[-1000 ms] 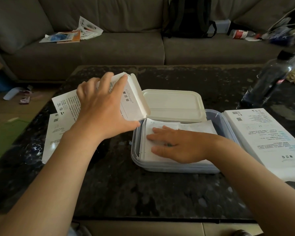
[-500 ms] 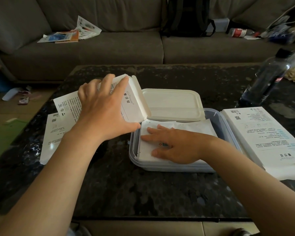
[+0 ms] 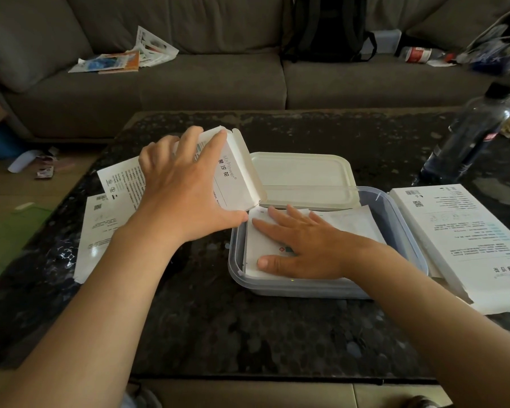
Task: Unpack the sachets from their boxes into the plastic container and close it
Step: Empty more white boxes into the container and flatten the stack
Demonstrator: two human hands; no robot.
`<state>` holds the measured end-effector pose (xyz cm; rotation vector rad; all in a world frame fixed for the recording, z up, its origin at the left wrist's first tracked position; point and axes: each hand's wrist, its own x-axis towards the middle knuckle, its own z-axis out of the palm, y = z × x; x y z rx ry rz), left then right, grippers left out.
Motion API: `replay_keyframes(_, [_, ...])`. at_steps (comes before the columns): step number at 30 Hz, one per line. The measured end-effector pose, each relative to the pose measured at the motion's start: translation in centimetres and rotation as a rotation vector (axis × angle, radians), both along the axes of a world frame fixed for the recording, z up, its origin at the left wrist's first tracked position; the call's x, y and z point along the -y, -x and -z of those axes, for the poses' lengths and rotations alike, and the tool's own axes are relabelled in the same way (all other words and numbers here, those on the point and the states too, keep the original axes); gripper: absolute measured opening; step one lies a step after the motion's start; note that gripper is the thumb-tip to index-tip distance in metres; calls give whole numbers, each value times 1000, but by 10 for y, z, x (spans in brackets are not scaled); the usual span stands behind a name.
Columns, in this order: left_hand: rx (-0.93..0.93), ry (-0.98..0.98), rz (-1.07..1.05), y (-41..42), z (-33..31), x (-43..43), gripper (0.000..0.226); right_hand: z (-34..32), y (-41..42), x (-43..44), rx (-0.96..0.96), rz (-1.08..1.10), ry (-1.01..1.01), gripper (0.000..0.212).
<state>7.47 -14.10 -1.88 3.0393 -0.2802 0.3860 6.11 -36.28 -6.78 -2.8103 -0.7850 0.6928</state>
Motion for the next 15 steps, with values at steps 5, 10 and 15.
replay_keyframes(5, [2, 0, 24, 2, 1, 5, 128, 6, -1, 1, 18, -19, 24, 84])
replay_keyframes(10, [3, -13, 49, 5, 4, 10, 127, 3, 2, -1, 35, 0, 7, 80])
replay_keyframes(15, [28, 17, 72, 8, 2, 9, 125, -27, 2, 5, 305, 402, -333, 37])
